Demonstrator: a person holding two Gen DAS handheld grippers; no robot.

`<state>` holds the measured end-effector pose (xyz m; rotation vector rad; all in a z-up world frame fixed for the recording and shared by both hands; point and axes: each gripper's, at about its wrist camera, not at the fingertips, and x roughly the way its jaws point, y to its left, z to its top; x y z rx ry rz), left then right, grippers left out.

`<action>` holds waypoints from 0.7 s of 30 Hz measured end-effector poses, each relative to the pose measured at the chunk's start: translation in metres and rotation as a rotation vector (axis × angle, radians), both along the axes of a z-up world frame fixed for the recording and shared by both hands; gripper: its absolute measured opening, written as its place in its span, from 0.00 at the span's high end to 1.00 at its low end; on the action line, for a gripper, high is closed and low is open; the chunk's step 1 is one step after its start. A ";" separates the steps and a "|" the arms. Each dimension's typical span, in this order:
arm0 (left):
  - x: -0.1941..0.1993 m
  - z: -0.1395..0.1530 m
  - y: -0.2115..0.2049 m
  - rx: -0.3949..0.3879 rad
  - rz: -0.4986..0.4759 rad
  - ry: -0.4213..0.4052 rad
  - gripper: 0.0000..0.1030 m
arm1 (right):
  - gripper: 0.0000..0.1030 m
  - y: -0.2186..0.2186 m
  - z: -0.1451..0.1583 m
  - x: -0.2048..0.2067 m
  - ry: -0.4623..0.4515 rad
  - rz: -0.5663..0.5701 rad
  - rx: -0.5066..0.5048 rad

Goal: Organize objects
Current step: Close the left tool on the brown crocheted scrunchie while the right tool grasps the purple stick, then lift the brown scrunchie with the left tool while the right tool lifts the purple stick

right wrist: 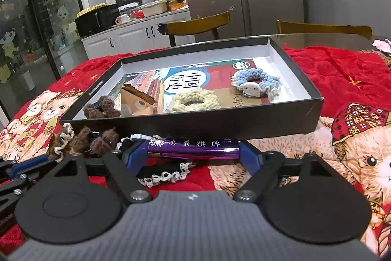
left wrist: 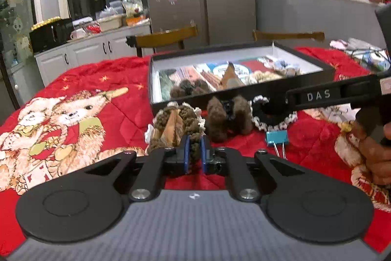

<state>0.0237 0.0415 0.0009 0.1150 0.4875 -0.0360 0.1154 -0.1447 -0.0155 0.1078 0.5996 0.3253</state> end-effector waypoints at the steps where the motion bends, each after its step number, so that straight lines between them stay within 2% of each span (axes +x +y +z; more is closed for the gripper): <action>1: -0.002 0.001 0.000 0.000 0.003 -0.014 0.89 | 0.22 0.000 0.000 -0.001 -0.003 -0.001 -0.001; 7: -0.013 0.005 0.001 -0.006 0.002 -0.077 0.89 | 0.22 0.000 0.002 -0.004 -0.024 -0.001 -0.001; 21: -0.013 0.014 0.019 -0.035 0.055 -0.115 0.91 | 0.22 -0.003 0.006 -0.009 -0.053 0.009 0.029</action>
